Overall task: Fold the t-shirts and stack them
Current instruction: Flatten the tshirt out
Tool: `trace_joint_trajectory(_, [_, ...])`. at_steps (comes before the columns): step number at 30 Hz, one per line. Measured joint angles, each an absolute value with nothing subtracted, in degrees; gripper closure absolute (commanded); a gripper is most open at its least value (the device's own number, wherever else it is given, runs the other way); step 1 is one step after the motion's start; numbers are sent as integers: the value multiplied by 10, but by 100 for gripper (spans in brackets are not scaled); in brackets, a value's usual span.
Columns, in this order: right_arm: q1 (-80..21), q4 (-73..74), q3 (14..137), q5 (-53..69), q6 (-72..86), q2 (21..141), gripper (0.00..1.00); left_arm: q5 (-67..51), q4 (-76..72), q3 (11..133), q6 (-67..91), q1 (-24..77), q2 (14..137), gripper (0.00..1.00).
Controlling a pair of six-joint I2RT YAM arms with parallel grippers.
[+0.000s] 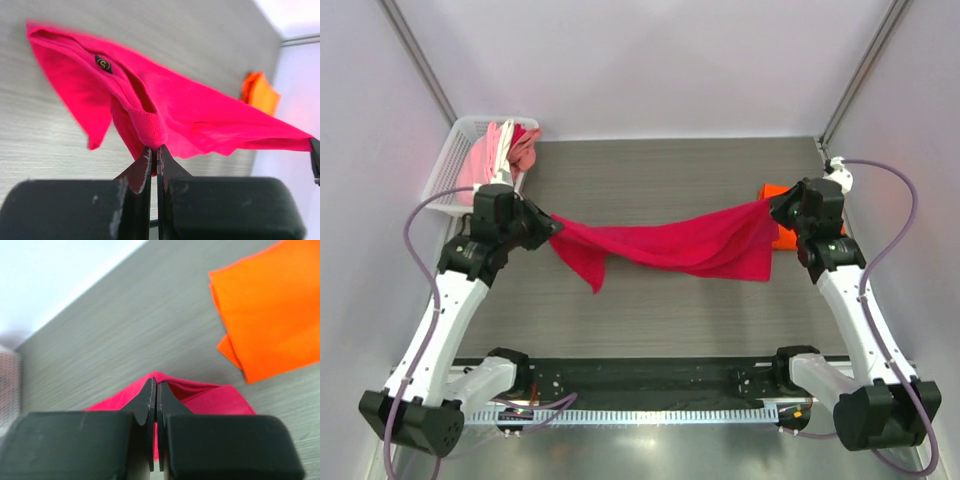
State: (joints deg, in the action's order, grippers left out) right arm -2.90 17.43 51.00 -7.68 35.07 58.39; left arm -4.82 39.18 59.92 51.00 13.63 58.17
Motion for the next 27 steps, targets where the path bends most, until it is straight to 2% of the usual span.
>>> trace_joint_trajectory(12, [-29, 354, 571, -29, 330, 415, 99, -16, 548, 682, 500, 135, 405, 100])
trace_joint_trajectory(16, [-29, 369, 610, -40, 328, 424, 99, 0, 543, 732, 495, 135, 449, 100])
trace_joint_trajectory(20, [-29, 362, 620, -43, 323, 490, 99, -8, 498, 728, 492, 135, 549, 100])
trace_joint_trajectory(22, [-29, 342, 602, -39, 322, 533, 99, -19, 465, 708, 491, 135, 610, 86])
trace_joint_trajectory(23, [-29, 334, 588, -37, 322, 553, 99, -26, 447, 691, 490, 135, 644, 49])
trace_joint_trajectory(24, [-29, 320, 563, -36, 322, 573, 99, -35, 424, 666, 486, 135, 678, 33])
trace_joint_trajectory(25, [-29, 314, 542, -36, 323, 585, 99, -42, 404, 641, 487, 135, 698, 23])
trace_joint_trajectory(27, [-29, 308, 503, -38, 325, 603, 99, -49, 385, 585, 489, 135, 724, 11])
